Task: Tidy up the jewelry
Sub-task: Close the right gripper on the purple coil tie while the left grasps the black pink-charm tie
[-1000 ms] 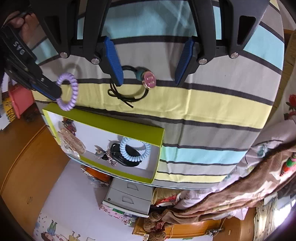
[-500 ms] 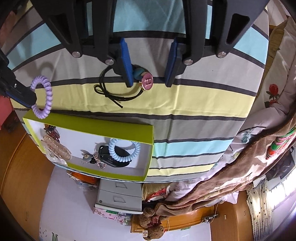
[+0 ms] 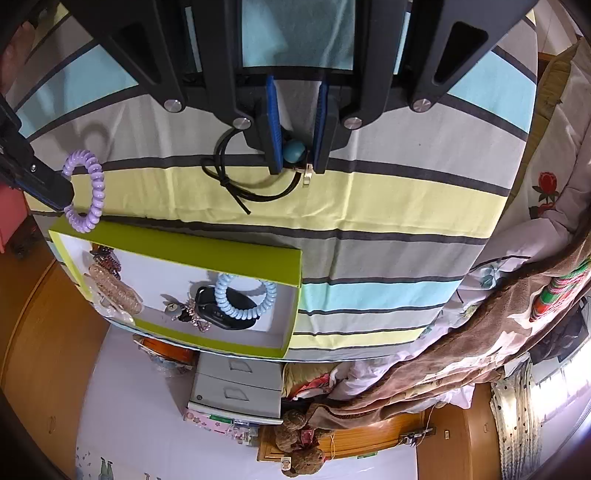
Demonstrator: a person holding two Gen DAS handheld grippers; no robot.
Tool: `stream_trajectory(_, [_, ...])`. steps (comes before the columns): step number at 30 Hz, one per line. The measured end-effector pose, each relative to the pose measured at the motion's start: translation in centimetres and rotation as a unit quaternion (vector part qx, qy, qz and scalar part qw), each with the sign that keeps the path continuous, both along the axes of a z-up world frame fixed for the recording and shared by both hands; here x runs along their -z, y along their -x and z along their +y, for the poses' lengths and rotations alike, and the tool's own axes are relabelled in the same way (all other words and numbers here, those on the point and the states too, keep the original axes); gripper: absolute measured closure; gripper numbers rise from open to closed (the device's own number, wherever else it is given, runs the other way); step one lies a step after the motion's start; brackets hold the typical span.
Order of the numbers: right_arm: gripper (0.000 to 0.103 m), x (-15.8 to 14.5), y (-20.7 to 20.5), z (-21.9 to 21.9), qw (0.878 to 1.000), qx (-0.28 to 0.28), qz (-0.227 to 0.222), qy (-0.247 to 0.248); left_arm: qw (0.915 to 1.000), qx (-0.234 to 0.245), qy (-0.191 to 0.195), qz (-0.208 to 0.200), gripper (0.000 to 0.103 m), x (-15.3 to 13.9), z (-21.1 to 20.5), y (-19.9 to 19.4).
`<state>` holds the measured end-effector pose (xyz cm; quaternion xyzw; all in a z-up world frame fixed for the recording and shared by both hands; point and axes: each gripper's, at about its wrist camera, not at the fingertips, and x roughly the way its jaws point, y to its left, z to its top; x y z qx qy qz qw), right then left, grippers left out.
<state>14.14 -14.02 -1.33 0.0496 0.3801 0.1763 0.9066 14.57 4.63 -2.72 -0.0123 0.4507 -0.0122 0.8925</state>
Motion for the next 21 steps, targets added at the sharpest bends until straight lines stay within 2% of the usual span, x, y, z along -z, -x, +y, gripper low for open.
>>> stream_trajectory(21, [0.093, -1.7, 1.0, -0.6, 1.000, 0.012, -0.020, -0.008, 0.9992, 0.014, 0.028, -0.025, 0.086, -2.7, -0.1, 1.1])
